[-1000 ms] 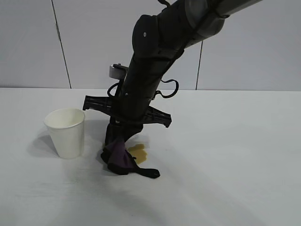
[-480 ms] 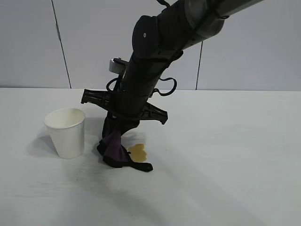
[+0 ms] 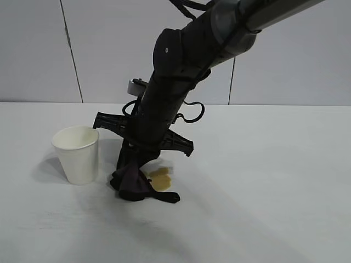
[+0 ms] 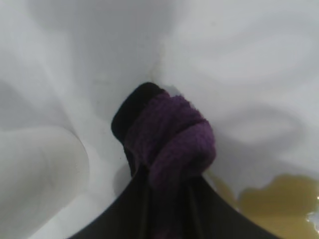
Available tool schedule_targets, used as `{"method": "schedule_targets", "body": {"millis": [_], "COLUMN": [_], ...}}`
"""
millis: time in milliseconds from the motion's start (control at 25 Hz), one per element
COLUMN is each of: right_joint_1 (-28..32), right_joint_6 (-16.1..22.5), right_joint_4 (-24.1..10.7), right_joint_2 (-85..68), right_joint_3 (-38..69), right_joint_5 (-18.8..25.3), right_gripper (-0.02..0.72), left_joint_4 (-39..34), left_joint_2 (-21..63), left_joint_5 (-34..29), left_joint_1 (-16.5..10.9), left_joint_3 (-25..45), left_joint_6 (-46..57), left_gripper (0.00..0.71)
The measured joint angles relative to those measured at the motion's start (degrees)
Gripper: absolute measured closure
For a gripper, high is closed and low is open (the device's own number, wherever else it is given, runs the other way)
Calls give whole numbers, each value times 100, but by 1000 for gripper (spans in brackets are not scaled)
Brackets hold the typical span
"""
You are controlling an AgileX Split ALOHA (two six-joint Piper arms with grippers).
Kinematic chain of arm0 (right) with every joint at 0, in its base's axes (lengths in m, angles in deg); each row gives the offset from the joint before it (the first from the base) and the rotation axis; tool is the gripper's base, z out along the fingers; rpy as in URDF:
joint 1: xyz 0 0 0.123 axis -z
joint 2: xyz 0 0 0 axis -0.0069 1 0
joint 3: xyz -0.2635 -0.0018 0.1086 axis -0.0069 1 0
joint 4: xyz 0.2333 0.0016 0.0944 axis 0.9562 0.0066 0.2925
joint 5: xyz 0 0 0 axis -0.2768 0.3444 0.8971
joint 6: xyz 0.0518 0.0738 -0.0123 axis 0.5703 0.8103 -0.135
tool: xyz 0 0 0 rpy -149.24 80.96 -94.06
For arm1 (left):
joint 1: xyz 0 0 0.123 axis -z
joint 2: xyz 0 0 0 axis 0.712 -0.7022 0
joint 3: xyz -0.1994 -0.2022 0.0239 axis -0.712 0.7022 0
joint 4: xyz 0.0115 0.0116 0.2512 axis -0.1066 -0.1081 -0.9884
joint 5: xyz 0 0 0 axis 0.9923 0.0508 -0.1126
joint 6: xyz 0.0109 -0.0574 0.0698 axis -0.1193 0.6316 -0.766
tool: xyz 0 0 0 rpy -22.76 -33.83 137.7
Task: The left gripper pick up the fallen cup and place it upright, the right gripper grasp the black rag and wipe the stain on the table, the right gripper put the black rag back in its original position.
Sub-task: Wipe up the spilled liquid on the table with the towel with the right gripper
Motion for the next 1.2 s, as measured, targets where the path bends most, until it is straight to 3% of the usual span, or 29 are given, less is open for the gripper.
{"method": "schedule_targets", "body": {"millis": [280, 520, 640, 880, 1200], "right_joint_1": [0, 0, 0, 0, 0], "right_joint_6": [-4, -204, -224, -176, -155], "right_joint_4": [-672, -1620, -2006, -1952, -980], "right_joint_2": [-42, -42, -42, -42, 140], "right_joint_3": [-361, -704, -705, -710, -710], "right_joint_5": [1014, 2126, 2332, 2061, 1699], "right_gripper": [621, 621, 621, 621, 621], "left_joint_4": [0, 0, 0, 0, 0], "left_joint_2": [0, 0, 0, 0, 0], "left_joint_5": [0, 0, 0, 0, 0], "left_joint_1": [0, 0, 0, 0, 0], "left_joint_3": [0, 0, 0, 0, 0], "left_joint_6": [0, 0, 0, 0, 0], "left_gripper": [47, 47, 47, 47, 47]}}
